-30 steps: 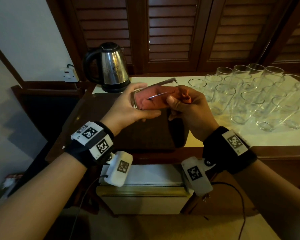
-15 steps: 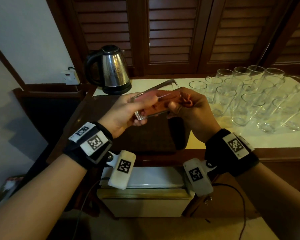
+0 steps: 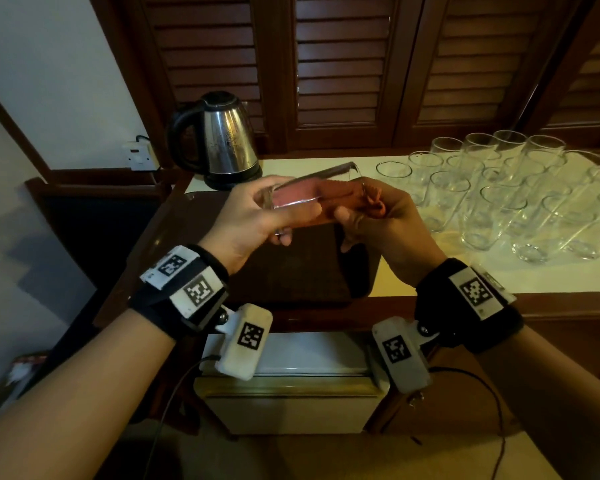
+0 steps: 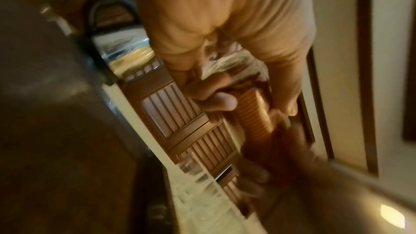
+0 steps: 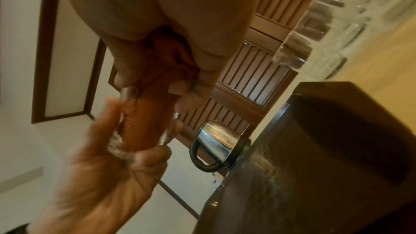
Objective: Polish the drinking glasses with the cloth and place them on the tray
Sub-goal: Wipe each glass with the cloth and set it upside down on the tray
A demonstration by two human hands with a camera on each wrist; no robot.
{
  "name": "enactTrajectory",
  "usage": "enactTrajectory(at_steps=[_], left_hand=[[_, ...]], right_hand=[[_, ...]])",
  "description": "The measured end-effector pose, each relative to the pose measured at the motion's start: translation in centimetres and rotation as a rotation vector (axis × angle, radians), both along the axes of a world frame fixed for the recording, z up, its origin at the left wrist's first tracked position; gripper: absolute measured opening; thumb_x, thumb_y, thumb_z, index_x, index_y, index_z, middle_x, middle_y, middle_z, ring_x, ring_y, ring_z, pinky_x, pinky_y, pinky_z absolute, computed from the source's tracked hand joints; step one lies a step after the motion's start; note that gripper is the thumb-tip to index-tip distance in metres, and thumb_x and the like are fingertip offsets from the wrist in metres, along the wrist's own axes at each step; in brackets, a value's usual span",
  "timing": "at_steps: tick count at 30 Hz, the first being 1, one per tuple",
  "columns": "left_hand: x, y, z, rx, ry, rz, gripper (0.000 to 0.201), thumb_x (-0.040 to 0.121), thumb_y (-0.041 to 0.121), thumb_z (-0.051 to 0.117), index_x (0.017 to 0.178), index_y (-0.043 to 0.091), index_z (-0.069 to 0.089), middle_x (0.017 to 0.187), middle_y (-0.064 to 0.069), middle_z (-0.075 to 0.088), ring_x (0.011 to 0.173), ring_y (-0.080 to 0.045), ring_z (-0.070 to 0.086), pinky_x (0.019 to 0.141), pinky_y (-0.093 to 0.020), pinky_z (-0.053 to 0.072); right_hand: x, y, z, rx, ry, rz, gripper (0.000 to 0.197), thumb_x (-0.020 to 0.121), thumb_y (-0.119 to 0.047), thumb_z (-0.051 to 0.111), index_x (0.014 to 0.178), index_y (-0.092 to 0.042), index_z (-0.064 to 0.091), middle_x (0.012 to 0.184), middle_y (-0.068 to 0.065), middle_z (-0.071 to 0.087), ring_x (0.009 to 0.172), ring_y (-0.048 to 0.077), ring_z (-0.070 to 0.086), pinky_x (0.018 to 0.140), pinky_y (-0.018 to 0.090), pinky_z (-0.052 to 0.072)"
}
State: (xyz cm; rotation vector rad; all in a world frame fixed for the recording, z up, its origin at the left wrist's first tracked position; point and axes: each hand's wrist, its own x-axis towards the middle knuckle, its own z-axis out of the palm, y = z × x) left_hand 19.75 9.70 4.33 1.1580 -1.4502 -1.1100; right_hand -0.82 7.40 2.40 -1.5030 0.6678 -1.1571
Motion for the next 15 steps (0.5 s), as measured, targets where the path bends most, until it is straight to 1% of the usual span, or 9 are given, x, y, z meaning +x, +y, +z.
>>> enactTrajectory(at_steps=[2,4,6,7,9,10,12,13,15], left_hand=[[0.0,0.0,-0.2,-0.249,-0.234,0.053,0.059,0.064,0.032,0.085,0.119,0.028,0.061,0.110,0.011,0.065,0.092,-0.004,0.066,0.076,-0.020,0.055],[-0.2,-0.1,-0.7,-0.354,-0.361,0.081,0.069,0.064,0.026,0.090,0.122,0.038,0.055,0.120,0.018,0.059,0.111,0.000,0.059,0.092,-0.022,0.052],[-0.3,-0.5,-0.8,-0.201,-0.307,0.093,0.075,0.063,0.023,0.090,0.124,0.042,0.051,0.120,0.015,0.058,0.106,-0.004,0.062,0.087,-0.025,0.053],[-0.5,-0.5,-0.5,-0.050,-0.200,0.068,0.075,0.062,0.026,0.089,0.124,0.039,0.051,0.116,0.010,0.061,0.093,-0.007,0.065,0.076,-0.024,0.054],[-0.7,-0.3,0.0,0.219,0.052,-0.033,0.067,0.067,0.038,0.083,0.127,0.024,0.055,0.101,-0.004,0.068,0.062,-0.010,0.059,0.052,-0.018,0.047],[-0.6,-0.4,0.1,0.238,0.116,-0.052,0.064,0.072,0.041,0.082,0.126,0.018,0.058,0.094,-0.009,0.069,0.055,-0.010,0.055,0.047,-0.017,0.042],[-0.5,-0.3,0.2,0.116,0.088,-0.025,0.056,0.075,0.038,0.083,0.121,0.014,0.062,0.092,-0.006,0.070,0.056,-0.010,0.056,0.048,-0.018,0.044],[-0.4,-0.4,0.2,-0.005,-0.001,0.014,0.054,0.072,0.037,0.084,0.118,0.017,0.063,0.097,0.000,0.070,0.063,-0.009,0.061,0.055,-0.021,0.049],[-0.2,-0.4,0.1,-0.281,-0.225,0.064,0.060,0.064,0.036,0.087,0.117,0.028,0.061,0.111,0.010,0.066,0.093,-0.005,0.067,0.077,-0.026,0.056]], right_hand=[[0.1,0.0,-0.1,0.101,-0.010,-0.007,0.028,0.087,-0.029,0.073,0.108,-0.011,0.067,0.073,-0.001,0.061,0.056,0.014,0.051,0.048,0.033,0.049],[0.3,0.1,-0.2,0.137,-0.027,-0.031,0.024,0.086,-0.031,0.070,0.103,-0.014,0.068,0.067,-0.005,0.059,0.053,0.013,0.046,0.048,0.031,0.045],[0.4,0.1,-0.1,0.121,-0.055,-0.055,0.012,0.091,-0.019,0.065,0.101,-0.013,0.069,0.066,-0.008,0.062,0.055,0.011,0.050,0.049,0.031,0.048],[0.4,0.0,-0.1,0.092,-0.060,-0.062,0.009,0.094,-0.011,0.063,0.101,-0.012,0.069,0.070,-0.008,0.066,0.059,0.010,0.056,0.052,0.029,0.051],[0.0,-0.2,0.0,-0.001,-0.028,-0.054,0.010,0.094,-0.006,0.064,0.102,-0.012,0.068,0.085,-0.004,0.073,0.078,0.014,0.068,0.062,0.027,0.058],[-0.1,-0.3,0.1,-0.041,-0.005,-0.042,0.012,0.092,-0.008,0.064,0.103,-0.011,0.068,0.090,-0.003,0.073,0.085,0.017,0.069,0.065,0.028,0.059],[-0.2,-0.2,0.3,-0.030,0.016,-0.009,0.018,0.089,-0.013,0.067,0.107,-0.010,0.067,0.086,-0.002,0.071,0.075,0.016,0.066,0.060,0.031,0.057],[-0.2,-0.2,0.4,0.021,0.011,-0.005,0.022,0.089,-0.019,0.070,0.109,-0.010,0.067,0.081,-0.001,0.067,0.065,0.015,0.060,0.054,0.032,0.054],[0.0,-0.1,0.4,0.130,-0.022,-0.014,0.025,0.087,-0.029,0.068,0.106,-0.013,0.067,0.074,-0.002,0.063,0.054,0.013,0.049,0.048,0.030,0.046]])
